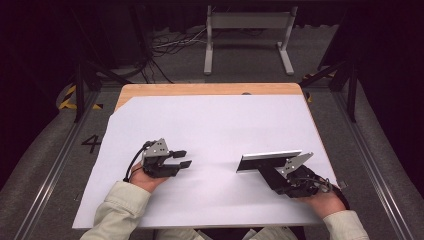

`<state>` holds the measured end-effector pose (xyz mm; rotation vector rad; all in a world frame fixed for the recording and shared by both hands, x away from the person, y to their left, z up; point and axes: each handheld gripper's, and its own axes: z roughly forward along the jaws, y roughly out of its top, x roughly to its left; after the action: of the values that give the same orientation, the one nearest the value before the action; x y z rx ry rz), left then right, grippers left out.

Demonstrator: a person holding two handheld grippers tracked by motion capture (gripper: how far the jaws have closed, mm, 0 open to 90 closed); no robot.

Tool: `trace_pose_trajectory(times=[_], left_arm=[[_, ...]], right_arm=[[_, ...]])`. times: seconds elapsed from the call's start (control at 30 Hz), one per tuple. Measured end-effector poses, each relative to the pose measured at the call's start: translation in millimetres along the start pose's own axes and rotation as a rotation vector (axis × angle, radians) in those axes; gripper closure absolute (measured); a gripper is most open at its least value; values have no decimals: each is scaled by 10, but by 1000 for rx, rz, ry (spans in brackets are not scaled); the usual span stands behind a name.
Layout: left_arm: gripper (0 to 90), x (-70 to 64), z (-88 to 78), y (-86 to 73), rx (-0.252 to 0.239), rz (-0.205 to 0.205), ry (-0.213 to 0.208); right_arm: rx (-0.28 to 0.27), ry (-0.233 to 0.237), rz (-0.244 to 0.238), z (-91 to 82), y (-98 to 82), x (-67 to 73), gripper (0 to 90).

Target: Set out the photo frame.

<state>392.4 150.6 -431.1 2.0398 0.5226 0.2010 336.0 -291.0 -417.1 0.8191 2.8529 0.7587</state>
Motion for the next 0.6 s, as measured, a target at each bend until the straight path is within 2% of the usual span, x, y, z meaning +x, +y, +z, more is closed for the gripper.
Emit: trace_pose_trajectory(times=[0.37,0.6], left_arm=[[555,2,8,5,-3,2,-3],[553,2,39,29,-2,7,-2]], right_arm=[[3,-17,1,-43,-10,8,740],[-44,-25,6,-161,-49,7,728]])
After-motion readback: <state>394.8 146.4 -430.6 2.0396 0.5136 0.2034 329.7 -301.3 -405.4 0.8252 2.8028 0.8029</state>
